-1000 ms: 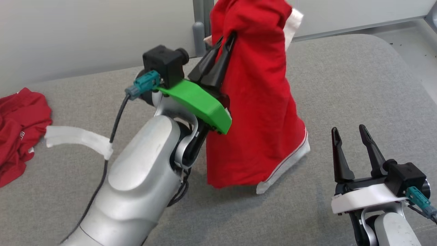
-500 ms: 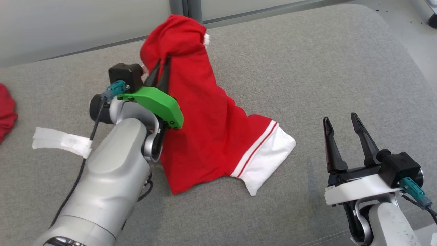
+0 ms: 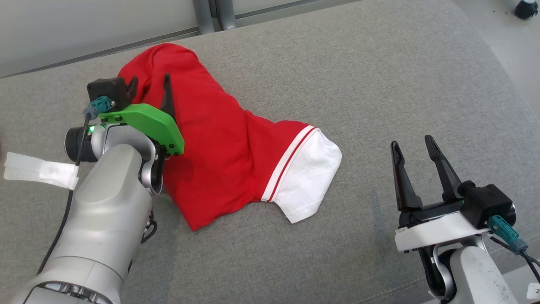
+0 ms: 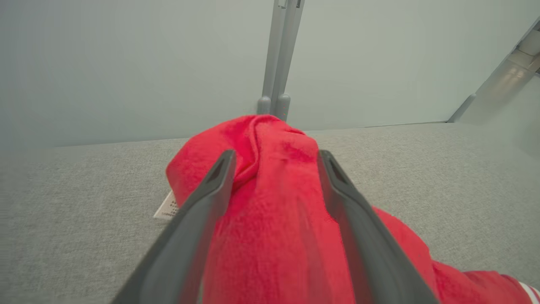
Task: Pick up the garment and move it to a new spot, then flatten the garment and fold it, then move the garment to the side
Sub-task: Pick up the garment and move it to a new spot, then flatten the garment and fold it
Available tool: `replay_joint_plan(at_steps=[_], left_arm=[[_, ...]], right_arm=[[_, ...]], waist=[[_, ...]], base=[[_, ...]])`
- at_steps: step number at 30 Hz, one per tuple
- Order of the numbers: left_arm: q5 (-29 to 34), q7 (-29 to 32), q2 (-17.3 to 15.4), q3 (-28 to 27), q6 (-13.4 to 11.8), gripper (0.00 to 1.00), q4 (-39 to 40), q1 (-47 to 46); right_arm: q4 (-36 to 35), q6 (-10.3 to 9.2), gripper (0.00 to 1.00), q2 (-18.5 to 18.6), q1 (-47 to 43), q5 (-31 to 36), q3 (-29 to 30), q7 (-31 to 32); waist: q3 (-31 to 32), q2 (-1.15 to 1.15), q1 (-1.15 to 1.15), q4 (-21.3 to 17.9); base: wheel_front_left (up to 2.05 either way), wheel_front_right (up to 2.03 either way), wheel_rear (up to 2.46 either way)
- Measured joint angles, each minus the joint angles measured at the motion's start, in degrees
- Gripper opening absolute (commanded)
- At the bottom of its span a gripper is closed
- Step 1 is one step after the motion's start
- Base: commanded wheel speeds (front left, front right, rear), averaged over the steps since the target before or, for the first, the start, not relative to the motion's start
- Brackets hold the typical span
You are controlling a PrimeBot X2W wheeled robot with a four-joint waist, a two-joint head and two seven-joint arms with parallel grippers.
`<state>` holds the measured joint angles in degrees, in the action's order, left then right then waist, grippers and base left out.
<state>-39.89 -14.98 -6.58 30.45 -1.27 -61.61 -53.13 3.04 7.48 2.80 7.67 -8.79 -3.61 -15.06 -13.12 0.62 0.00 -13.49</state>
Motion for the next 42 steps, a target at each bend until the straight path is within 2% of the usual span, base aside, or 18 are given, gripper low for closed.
replay_joint_plan(at_steps=[5, 10, 17, 29, 34, 39, 42], left_arm=[[0.6, -0.1, -0.2, -0.5, 0.4, 1.0, -1.8, 0.2], [0.9, -0.1, 0.3, -1.7, 2.5, 1.0, -0.7, 3.7], [3.1, -0.1, 0.6, -4.6, 3.8, 1.0, 6.1, 11.3], [6.7, -0.2, 2.4, -8.8, 4.3, 1.0, 17.8, 27.9], [6.1, -0.2, 3.4, -7.4, 5.2, 1.0, 18.0, 31.9], [2.0, 0.0, 3.7, -3.5, 5.9, 1.0, 17.1, 33.2], [-1.5, 0.3, 3.7, -0.5, 4.9, 1.0, 16.3, 33.4]], right_arm=[[0.2, 0.0, 1.0, 0.0, 0.0, 0.1, 0.2, 0.0], [0.4, 0.0, 1.0, 0.0, -0.5, 0.3, 0.7, 0.0], [0.8, 0.0, 1.0, 0.0, -2.2, 0.5, 2.0, 0.0], [1.1, 0.0, 1.0, 0.0, -5.1, 0.9, 3.0, 0.0], [1.1, 0.0, 1.0, 0.0, -5.5, 0.9, 3.3, 0.0], [1.2, 0.0, 1.0, 0.0, -5.8, 0.9, 3.3, 0.0], [1.2, 0.0, 1.0, 0.0, -5.8, 0.9, 3.1, 0.0]], waist=[[0.5, 0.0, 0.0, 0.8], [1.9, 0.0, 0.0, 2.5], [4.8, 0.0, 0.0, 4.9], [9.3, 0.0, 0.0, 8.2], [10.0, 0.0, 0.0, 8.4], [10.2, 0.0, 0.0, 7.7], [10.2, 0.0, 0.0, 7.0]], base=[[0.0, 0.0, 0.0], [0.0, 0.0, 0.0], [0.0, 0.0, 0.0], [0.0, 0.0, 0.0], [0.0, 0.0, 0.0], [0.0, 0.0, 0.0], [0.0, 0.0, 0.0]])
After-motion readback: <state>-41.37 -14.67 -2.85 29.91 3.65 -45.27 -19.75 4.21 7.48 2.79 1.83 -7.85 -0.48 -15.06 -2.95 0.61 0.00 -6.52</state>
